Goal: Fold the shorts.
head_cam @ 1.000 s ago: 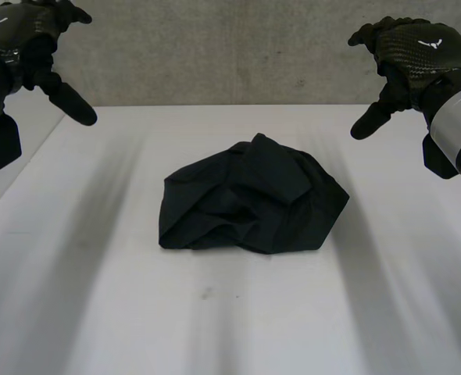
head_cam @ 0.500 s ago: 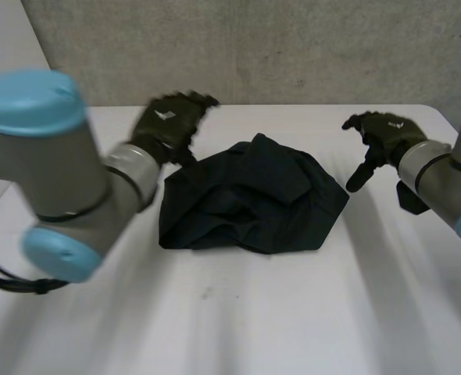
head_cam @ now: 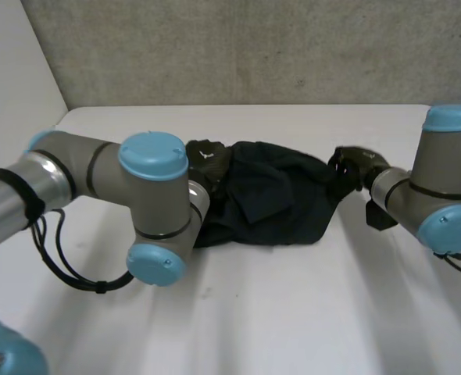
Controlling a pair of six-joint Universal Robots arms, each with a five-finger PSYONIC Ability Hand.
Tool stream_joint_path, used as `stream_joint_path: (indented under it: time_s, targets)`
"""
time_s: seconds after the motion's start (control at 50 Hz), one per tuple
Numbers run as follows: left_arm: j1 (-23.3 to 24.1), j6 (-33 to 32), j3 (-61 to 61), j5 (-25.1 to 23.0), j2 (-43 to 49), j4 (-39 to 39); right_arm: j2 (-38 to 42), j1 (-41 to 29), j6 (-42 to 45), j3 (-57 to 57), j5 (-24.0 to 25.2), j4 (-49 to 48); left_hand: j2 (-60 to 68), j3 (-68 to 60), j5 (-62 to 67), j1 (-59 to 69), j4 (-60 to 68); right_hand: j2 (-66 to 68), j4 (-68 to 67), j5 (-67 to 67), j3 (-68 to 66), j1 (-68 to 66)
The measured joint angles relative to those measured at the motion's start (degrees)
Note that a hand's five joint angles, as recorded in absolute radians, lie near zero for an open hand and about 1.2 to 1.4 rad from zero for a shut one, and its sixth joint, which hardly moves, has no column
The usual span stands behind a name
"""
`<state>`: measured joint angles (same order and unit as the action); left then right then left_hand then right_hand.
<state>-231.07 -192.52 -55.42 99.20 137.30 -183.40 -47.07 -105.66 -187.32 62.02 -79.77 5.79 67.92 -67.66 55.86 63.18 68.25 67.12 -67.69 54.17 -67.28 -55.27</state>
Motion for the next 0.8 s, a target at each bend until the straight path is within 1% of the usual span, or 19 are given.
stream_joint_path:
  time_s: [0.02,0.06,0.12,0.16,0.22,0.28,0.32,0.34,0.38,0.42,0.44,0.46,0.48,0.52,0.62,0.64,0.68,0.72,0.8]
  targets:
    - [0.0,0.0,0.0,0.0,0.0,0.0,0.0,0.0,0.0,0.0,0.0,0.0,0.0,0.0,0.0,0.0,0.0,0.0,0.0,0.0,0.0,0.0]
    - [-0.9,0.0,-2.3,0.5,-3.2,-0.1,-3.5,0.0,2.0,1.6,0.2,-1.6,0.2,-0.2,0.0,0.0,0.5,0.0,-0.4,0.0,-0.3,0.0]
    - [-3.9,0.0,-7.1,0.4,-9.0,-0.2,-10.1,-0.1,7.6,5.9,0.6,-4.2,0.2,-0.2,0.0,0.0,0.5,0.0,-0.4,0.0,-0.3,0.0]
    - [-5.8,0.0,-9.6,0.2,-11.6,-0.2,-12.4,-0.3,9.9,7.8,1.0,-4.8,0.2,-0.2,0.0,0.0,0.5,0.0,-0.4,0.0,-0.3,0.0]
    - [-9.7,0.0,-14.3,-1.1,-15.8,-0.3,-17.9,-1.6,16.3,13.1,3.0,-6.3,0.3,-0.2,0.5,0.5,0.5,0.0,-0.4,0.0,-0.3,0.0]
    - [-13.9,0.1,-19.3,-4.3,-19.0,-0.4,-22.2,-4.4,21.6,18.7,6.4,-7.0,-1.4,1.2,0.2,0.3,-1.7,0.0,-0.4,0.0,-0.4,0.0]
    - [-15.7,0.1,-21.8,-6.6,-20.1,-0.4,-23.8,-6.1,23.7,21.4,8.1,-7.1,-9.1,8.9,-6.9,-5.6,-9.5,0.0,-0.4,0.6,-0.4,0.0]
    - [-16.8,0.1,-23.2,-8.1,-20.6,-0.4,-24.7,-7.2,25.0,23.1,9.1,-7.1,-10.0,9.7,-7.3,-6.0,-9.9,0.0,-0.4,1.0,-0.4,0.0]
    - [-18.4,0.1,-25.5,-10.6,-21.4,-0.4,-25.6,-8.8,26.8,25.5,10.4,-7.1,-22.8,22.4,-19.8,-17.3,-22.5,0.0,-0.4,1.8,-0.4,0.0]
    - [-19.8,0.1,-27.4,-12.8,-22.1,-0.3,-26.3,-10.2,28.1,27.2,11.1,-7.0,-32.7,32.2,-29.4,-25.7,-32.6,0.0,-0.4,1.8,-0.4,0.0]
    - [-20.4,0.2,-28.2,-13.7,-22.6,-0.1,-26.5,-10.9,28.7,27.9,11.2,-7.0,-41.0,40.5,-38.3,-33.5,-41.6,0.0,-0.4,1.8,-0.4,0.0]
    - [-20.4,0.2,-28.2,-13.7,-22.6,-0.1,-26.5,-10.9,28.7,27.9,11.2,-7.0,-41.0,40.5,-38.3,-33.5,-41.6,0.0,-0.4,1.8,-0.4,0.0]
    - [-21.2,0.4,-29.2,-14.7,-23.4,0.5,-26.8,-11.8,29.3,28.5,10.9,-6.9,-49.6,49.0,-46.8,-41.4,-50.3,0.0,-0.4,1.8,-0.4,0.0]
    - [-21.7,0.7,-29.9,-15.3,-24.5,1.5,-27.1,-12.4,29.6,28.7,10.0,-6.9,-53.7,53.3,-51.4,-45.2,-54.2,0.0,-0.4,1.8,-0.4,0.0]
    - [-22.3,2.7,-31.0,-14.7,-28.0,5.7,-27.9,-12.7,29.5,28.3,6.9,-7.0,-54.8,54.0,-52.5,-46.1,-55.2,0.0,-0.4,1.8,-0.4,0.0]
    - [-22.5,4.4,-31.6,-14.1,-29.8,8.0,-28.4,-12.6,29.3,28.0,5.0,-7.0,-54.9,54.0,-52.5,-46.1,-55.2,0.0,-0.4,1.8,-0.4,0.0]
    - [-22.4,6.2,-32.2,-13.6,-31.2,9.6,-28.7,-12.6,29.2,27.8,3.9,-7.0,-54.9,54.0,-52.5,-46.1,-55.2,0.0,-0.4,1.8,-0.4,0.0]
    - [-22.1,10.7,-33.8,-12.6,-33.9,12.2,-29.4,-12.5,29.0,27.6,2.1,-7.0,-54.9,54.0,-52.5,-46.1,-55.2,0.0,-0.4,1.8,-0.4,0.0]
    - [-20.7,17.4,-36.3,-11.7,-37.4,14.0,-30.4,-12.6,29.0,27.7,0.7,-7.0,-54.9,54.0,-52.5,-46.2,-55.2,0.0,-0.4,1.8,-0.4,0.0]
